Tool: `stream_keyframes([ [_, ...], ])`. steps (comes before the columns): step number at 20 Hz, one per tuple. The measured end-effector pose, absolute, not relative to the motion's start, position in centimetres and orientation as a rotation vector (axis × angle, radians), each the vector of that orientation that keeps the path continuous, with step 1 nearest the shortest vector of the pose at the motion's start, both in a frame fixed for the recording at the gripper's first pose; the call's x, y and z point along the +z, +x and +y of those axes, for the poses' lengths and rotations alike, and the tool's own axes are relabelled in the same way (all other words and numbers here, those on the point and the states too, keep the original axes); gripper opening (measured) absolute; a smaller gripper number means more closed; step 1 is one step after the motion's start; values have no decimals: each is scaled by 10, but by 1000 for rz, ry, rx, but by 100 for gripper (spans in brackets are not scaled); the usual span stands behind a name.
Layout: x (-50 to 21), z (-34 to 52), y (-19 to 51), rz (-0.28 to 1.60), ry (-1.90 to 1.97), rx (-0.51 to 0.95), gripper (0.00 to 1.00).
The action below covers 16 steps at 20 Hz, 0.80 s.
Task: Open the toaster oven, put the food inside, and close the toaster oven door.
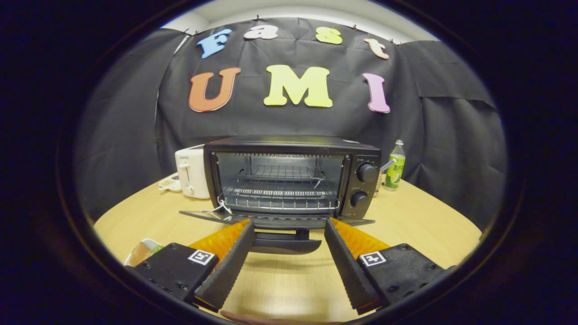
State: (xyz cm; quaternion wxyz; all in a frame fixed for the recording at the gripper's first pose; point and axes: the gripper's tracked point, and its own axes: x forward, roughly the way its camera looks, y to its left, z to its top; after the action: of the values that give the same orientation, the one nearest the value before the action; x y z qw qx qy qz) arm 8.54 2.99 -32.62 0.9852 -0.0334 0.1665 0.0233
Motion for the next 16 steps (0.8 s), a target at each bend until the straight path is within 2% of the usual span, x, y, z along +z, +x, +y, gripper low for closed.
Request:
stream_keyframes([
  [8, -356, 15, 76, 440, -87, 64, 100],
  [16, -300, -16, 60, 356, -61, 46, 100],
])
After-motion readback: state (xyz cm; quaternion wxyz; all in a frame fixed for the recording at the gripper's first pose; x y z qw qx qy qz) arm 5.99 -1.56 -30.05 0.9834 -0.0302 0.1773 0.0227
